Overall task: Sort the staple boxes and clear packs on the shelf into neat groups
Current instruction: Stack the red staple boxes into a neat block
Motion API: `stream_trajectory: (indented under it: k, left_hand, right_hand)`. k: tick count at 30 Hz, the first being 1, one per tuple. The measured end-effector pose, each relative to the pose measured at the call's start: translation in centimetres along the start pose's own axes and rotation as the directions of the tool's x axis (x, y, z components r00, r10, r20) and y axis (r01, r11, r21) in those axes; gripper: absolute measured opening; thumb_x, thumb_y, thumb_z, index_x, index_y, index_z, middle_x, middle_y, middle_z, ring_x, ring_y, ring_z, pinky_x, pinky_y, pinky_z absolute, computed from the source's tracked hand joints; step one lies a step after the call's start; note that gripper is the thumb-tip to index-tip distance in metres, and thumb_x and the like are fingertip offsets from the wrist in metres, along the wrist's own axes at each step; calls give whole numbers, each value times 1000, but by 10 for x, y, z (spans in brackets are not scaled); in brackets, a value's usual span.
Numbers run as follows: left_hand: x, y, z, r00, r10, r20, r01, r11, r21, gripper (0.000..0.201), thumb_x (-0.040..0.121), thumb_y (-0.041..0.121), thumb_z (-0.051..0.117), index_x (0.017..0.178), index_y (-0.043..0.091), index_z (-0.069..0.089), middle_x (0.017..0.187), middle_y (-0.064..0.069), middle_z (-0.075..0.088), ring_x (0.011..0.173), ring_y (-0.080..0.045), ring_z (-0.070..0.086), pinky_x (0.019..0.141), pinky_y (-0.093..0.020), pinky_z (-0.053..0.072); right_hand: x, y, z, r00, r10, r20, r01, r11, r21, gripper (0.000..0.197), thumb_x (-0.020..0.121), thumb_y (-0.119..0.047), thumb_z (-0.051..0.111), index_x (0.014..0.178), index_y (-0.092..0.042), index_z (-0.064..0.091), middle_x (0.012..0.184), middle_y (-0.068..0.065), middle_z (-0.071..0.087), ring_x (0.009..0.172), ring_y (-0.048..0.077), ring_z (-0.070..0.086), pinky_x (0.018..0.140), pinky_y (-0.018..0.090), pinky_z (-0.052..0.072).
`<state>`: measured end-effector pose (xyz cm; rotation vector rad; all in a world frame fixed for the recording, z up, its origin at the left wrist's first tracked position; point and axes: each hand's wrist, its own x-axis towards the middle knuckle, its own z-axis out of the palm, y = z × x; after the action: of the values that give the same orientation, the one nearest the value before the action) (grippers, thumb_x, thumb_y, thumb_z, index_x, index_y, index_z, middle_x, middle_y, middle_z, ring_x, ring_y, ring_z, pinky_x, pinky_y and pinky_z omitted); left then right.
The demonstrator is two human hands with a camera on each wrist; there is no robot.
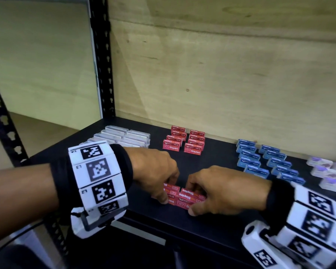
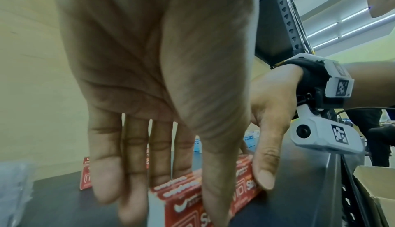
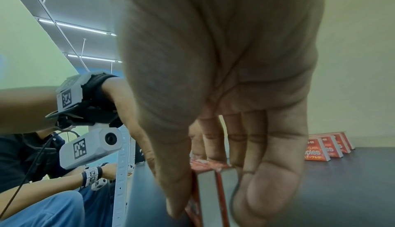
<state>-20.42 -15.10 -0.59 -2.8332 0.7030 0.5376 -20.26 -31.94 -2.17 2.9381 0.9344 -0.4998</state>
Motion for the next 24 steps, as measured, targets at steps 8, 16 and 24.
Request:
stream_trajectory:
  k: [8,16,24]
  left_hand:
    - [2,-1,4,1000,13,-27,-13,1000,-11,37,82,52,69,113,34,61,102,10,63,87,-11,58,77,-30,52]
    - [2,-3,5,999,-8,-37,6,998,-60,38,80,51,72,112,34,62,93,14,55,89,-11,59,80,-32,53]
    - [5,-6,6,1000,-10,-24,8,995,-99,41,78,50,74,113,31,62,98,12,60,89,-10,59,80,-31,53]
  right_hand:
    - [1,-2,0,1000,2,-4,-2,1000,-11,42,81,-57,69,116,-35,59,96,-13,60,85,12,60,71,27,48]
    - [3,-5,0,1000,18,-2,-18,1000,-23,42,81,-56,69,116,-35,59,96,-11,59,83,13,59,69,26,45]
    - [4,-5,0,1000,24,2,-24,1000,-2,41,81,-56,70,115,-36,58,94,-13,57,84,12,59,68,25,45]
